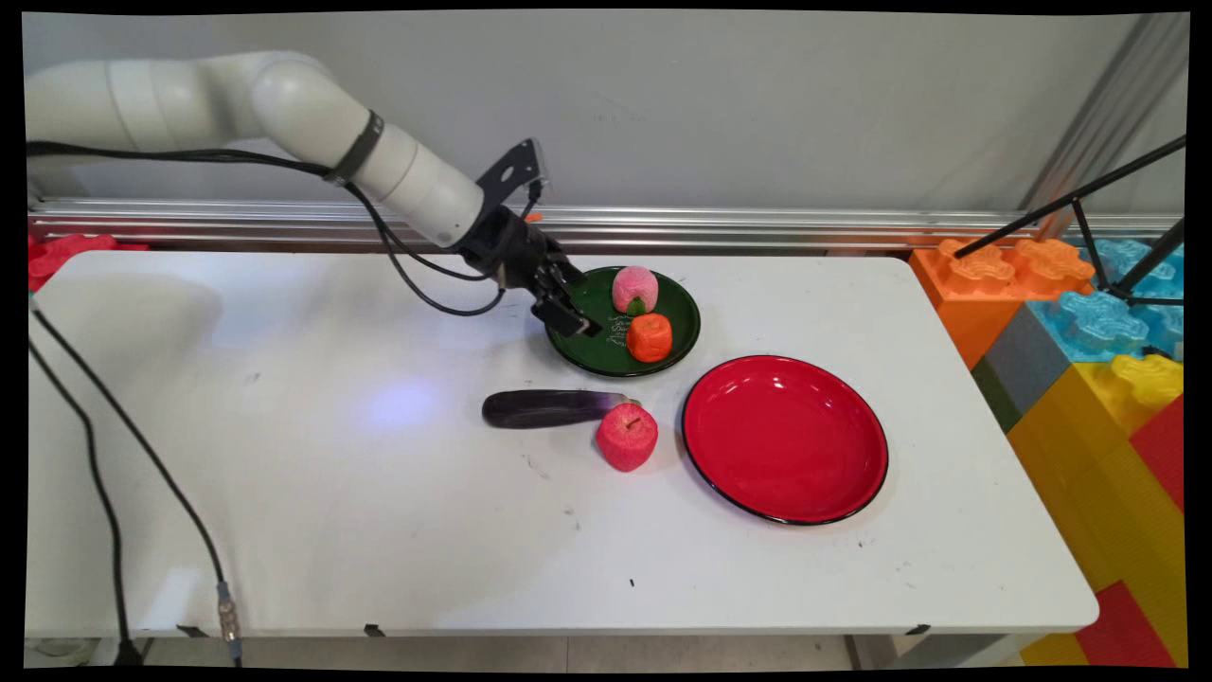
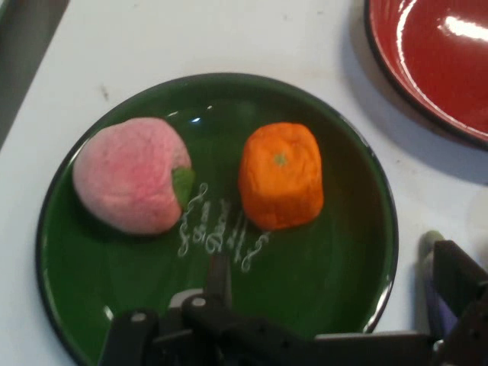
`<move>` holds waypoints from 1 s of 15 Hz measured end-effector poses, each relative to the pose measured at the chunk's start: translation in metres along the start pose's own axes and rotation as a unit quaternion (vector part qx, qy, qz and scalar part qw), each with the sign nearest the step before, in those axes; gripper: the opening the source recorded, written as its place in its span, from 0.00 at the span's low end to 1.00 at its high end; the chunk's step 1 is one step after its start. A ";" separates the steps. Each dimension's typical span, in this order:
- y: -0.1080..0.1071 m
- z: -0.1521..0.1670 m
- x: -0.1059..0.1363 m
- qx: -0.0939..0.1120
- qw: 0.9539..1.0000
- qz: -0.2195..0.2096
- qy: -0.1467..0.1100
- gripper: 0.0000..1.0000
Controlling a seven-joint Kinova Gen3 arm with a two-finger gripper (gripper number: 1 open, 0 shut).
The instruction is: Pick up the mandarin from the green plate
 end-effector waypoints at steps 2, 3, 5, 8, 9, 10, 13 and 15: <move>-0.005 0.010 -0.001 -0.013 1.000 0.006 0.009 1.00; -0.007 0.015 -0.001 -0.018 1.000 0.009 0.013 1.00; -0.011 0.025 -0.003 -0.027 0.999 0.015 0.019 1.00; -0.016 0.039 -0.005 -0.035 0.999 0.020 0.024 1.00; -0.018 0.045 -0.006 -0.037 0.999 0.021 0.026 1.00; -0.019 0.048 -0.007 -0.038 0.999 0.021 0.027 1.00; -0.024 0.065 -0.010 -0.042 0.998 0.020 0.033 1.00; -0.026 0.074 -0.012 -0.044 0.998 0.019 0.037 1.00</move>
